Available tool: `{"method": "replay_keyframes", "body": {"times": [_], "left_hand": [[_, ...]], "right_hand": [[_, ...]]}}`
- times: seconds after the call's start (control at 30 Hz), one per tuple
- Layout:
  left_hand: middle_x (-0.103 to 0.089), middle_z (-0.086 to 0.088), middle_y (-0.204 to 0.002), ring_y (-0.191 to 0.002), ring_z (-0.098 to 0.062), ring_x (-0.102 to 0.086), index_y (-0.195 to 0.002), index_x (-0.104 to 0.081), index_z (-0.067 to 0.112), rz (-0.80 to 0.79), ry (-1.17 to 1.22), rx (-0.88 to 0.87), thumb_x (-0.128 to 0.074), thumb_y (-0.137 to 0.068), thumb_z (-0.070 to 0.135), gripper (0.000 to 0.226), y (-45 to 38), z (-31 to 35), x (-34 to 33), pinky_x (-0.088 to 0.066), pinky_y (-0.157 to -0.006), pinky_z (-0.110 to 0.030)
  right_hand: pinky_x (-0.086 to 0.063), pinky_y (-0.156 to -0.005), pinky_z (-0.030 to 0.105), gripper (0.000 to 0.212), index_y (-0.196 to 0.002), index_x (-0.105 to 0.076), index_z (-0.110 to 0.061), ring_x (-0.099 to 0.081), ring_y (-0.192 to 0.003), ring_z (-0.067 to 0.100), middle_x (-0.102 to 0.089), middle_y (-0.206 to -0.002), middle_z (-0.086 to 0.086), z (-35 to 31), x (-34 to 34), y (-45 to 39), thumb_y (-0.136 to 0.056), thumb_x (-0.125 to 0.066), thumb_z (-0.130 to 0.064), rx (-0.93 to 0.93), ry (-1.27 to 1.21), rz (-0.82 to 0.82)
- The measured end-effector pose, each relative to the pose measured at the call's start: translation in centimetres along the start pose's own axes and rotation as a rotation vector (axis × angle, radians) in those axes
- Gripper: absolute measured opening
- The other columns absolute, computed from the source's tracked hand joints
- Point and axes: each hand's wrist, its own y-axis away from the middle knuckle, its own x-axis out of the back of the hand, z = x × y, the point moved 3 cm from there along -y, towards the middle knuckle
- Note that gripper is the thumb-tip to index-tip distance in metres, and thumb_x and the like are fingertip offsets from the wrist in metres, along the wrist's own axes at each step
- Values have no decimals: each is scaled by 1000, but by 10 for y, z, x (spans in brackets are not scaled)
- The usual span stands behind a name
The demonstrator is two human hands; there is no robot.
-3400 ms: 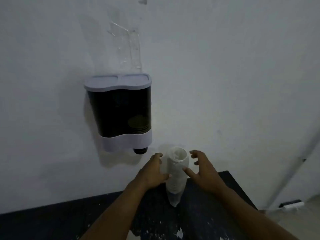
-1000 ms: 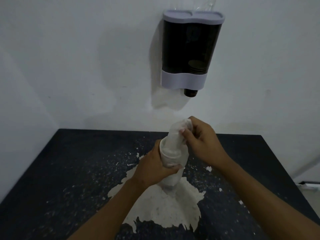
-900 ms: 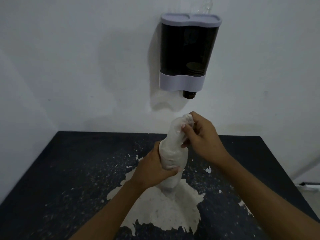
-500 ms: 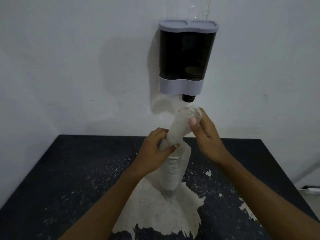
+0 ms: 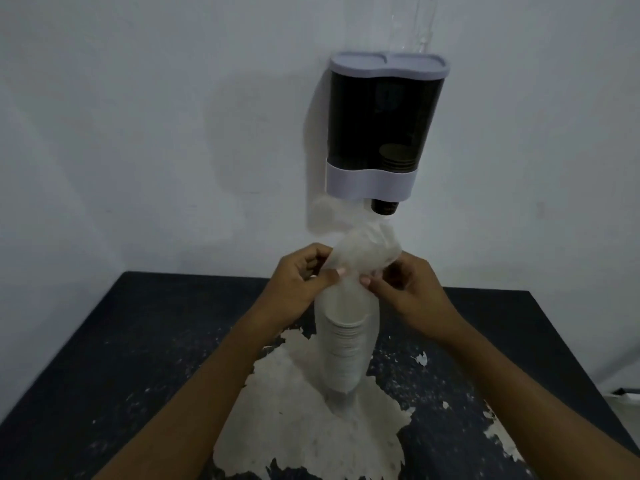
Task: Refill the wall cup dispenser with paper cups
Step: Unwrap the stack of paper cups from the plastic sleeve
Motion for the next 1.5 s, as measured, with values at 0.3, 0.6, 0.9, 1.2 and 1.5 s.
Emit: {"method": "replay_keyframes", "body": {"times": [0.3,0.6,0.9,1.2,1.5], "left_hand": [[-69,-1,-84,-81,-13,-65,-88,-65,15,104,-47,-135,-58,-91,23,11,-4,43,10,-56,-84,-32],[-62,6,-123,-111,-8,-59,-127,-52,26,67,-129,-75,-75,-77,31,55,4,60,-10,-54,-90,-26],[-74,1,-90,-81,-9,-70,-101,-72,19,139,-296,-191,-70,-83,34,24,-5,97,-7,-58,-72,-23],[-70,9,-89,-85,0,-65,-98,-68,23,142,-182,-366,-56,-92,33,17,0,120,0,-52,-75,-14],[-52,9,-137,-126,-10,-52,-139,-36,28,-211,-147,-126,-69,-65,68,91,25,30,-7,-47,-101,-31]], "right_hand": [[-59,-73,38,11,-87,-53,0,-69,-82,22,-68,-85,7,-25,13,-2,-94,-54,-8,-23,-190,134],[-58,-65,27,11,-84,-50,-7,-66,-69,14,-65,-76,7,-70,28,-17,-94,-52,-2,97,-178,229],[-56,-78,22,53,-122,-51,-22,-65,-100,8,-64,-113,-5,-48,21,-6,-78,-76,-36,-3,-71,90],[-59,-76,30,22,-104,-71,-8,-70,-84,13,-73,-95,2,-52,34,-6,-89,-65,-23,47,-3,206],[-52,-80,13,53,-135,-39,-26,-59,-105,1,-51,-131,-10,-43,31,22,-88,-60,-35,45,-19,174]]}}
